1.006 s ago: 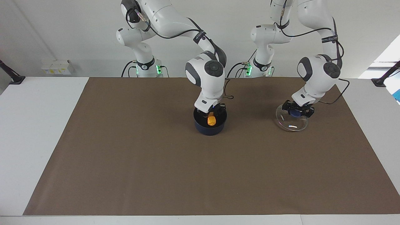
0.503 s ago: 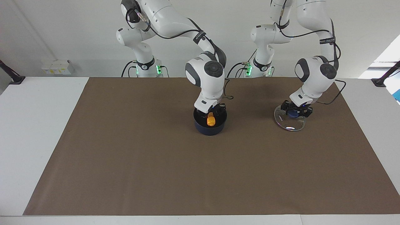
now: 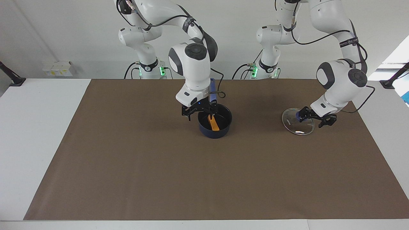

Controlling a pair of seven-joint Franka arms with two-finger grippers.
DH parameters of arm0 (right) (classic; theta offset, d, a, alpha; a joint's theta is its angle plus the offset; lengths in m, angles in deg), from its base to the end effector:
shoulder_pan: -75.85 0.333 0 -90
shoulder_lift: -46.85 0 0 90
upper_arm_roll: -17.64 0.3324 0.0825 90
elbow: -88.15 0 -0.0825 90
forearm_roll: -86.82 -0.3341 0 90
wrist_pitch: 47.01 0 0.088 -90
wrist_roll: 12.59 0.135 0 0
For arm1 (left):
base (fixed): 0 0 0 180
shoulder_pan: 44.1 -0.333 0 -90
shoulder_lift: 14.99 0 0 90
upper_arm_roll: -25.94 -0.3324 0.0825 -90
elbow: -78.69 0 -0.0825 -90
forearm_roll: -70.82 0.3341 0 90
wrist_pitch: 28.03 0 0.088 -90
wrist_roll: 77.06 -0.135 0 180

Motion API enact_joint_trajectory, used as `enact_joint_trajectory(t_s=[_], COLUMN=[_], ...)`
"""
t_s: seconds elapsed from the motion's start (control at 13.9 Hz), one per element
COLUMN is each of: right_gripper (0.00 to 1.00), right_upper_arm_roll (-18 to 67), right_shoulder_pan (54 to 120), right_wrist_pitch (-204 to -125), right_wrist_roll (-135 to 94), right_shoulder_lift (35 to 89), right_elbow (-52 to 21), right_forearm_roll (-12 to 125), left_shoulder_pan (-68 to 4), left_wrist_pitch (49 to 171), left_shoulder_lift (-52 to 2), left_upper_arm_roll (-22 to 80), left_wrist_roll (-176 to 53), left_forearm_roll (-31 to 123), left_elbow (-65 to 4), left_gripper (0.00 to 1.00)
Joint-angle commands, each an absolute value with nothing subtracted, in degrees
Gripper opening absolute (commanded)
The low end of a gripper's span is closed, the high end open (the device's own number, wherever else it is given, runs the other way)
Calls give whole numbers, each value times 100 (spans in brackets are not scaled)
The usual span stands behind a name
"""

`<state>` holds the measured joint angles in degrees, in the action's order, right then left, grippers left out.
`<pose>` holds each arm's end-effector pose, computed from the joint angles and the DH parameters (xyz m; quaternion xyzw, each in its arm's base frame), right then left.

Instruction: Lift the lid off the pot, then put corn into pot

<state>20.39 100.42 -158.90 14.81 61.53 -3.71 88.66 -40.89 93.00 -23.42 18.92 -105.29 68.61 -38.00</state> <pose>0.5428 0.2738 0.4916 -0.9989 -0.0035 -0.0458 0.0134 0.5283 0.0308 0.3846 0.9789 -0.2014 -0.0317 0.0166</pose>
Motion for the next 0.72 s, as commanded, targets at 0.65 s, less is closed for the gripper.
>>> enact_joint_trajectory(t_s=[0.65], right_gripper=[100], right_upper_arm_roll=[2080], right_shoulder_pan=[8694], right_wrist_pitch=[-14125], right_wrist_roll=[1141], right_shoulder_lift=[4783], right_elbow=[235], right_forearm_roll=[8840], left_shoulder_pan=[-3865], left_wrist_pitch=[7911], left_shoulder_lift=[-2510], left_upper_arm_roll=[2163], left_wrist_roll=[-8695], left_forearm_roll=[6792], left_elbow=[-1993], left_gripper=[100])
